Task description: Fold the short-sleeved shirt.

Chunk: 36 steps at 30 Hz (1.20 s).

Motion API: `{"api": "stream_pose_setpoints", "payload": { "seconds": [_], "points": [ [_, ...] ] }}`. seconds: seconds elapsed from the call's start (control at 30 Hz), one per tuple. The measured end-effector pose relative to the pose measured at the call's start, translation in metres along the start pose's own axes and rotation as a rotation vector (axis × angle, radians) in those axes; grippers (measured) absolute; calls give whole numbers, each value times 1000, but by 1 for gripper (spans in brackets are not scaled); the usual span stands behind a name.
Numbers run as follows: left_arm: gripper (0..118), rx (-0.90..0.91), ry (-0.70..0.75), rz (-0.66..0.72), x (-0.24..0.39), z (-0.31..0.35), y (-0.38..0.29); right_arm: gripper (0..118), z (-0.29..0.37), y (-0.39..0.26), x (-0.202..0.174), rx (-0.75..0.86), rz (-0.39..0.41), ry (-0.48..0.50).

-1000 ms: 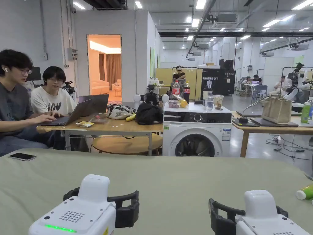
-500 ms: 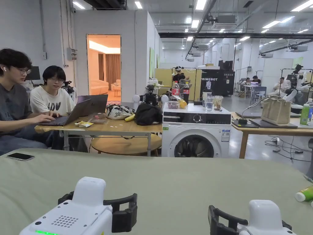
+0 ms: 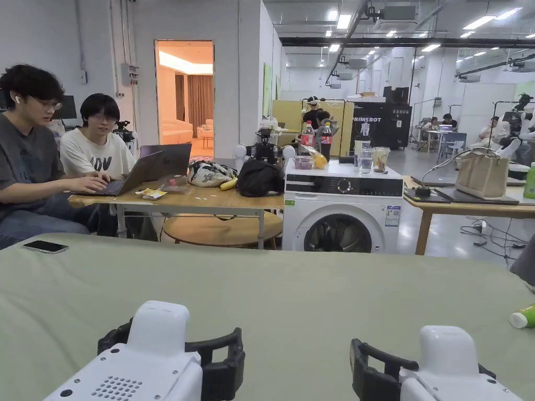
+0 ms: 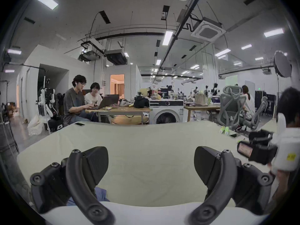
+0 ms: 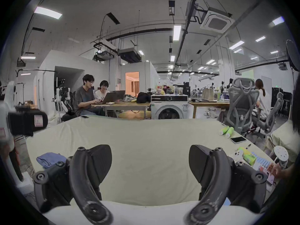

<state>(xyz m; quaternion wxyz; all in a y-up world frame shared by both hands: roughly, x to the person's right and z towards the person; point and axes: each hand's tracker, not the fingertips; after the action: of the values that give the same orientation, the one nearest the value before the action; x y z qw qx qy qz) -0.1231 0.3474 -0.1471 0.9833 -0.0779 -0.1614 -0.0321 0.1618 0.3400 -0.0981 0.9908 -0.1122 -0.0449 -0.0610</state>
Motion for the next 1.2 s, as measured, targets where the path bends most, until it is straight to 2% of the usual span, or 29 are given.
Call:
{"api": "stream_pose_setpoints", "payload": {
  "seconds": [0.03, 0.07, 0.1, 0.17, 0.2, 0.27, 0.33, 0.47, 0.57, 0.7, 0.77, 0.87, 0.93, 1.0, 1.07, 1.2],
  "points": [
    [107, -4, 60, 35, 2, -2, -3, 98, 3, 2, -3, -10, -85, -21],
    [107, -18, 50, 77, 3, -5, -5, 98, 6, 3, -4, 9, -153, 13],
    [107, -40, -24, 107, -1, -6, -6, 98, 8, 2, -2, 40, -166, 74],
    [107, -32, -89, 101, -2, -4, -9, 98, 4, 5, -4, 77, -95, 100],
    [107, -27, -56, 85, 0, -2, -9, 98, 1, 7, -8, 57, -6, 85],
    [107, -24, -19, 51, 1, 1, -6, 98, 2, 1, -17, 57, 116, -34],
    [107, -25, -23, 47, -2, 3, -2, 98, 1, -6, -23, 25, 138, -46],
    [107, 12, -24, 85, -10, 12, 3, 98, 5, -13, -25, 7, 56, -34],
    [107, 21, -35, 105, -15, 15, 3, 98, 7, -10, -20, 9, 30, -13],
    [107, 13, -65, 196, -23, 13, -3, 98, 7, -4, -9, -56, -164, 87],
    [107, 15, -68, 208, -25, 13, -4, 98, 7, 0, -8, -78, -231, 56],
    [107, 19, -71, 209, -25, 15, -5, 98, 8, 9, -13, -114, -228, -47],
    [107, 19, -73, 203, -24, 16, -5, 98, 10, 12, -19, -98, -183, -66],
    [107, 15, -76, 199, -24, 16, -4, 98, 12, 12, -23, -96, -174, -80],
    [107, 19, -81, 199, -23, 17, -3, 98, 10, 12, -25, -119, -181, -89],
    [107, 23, -93, 197, -21, 18, -1, 98, 4, 10, -24, -194, -206, -33]
  ]
}}
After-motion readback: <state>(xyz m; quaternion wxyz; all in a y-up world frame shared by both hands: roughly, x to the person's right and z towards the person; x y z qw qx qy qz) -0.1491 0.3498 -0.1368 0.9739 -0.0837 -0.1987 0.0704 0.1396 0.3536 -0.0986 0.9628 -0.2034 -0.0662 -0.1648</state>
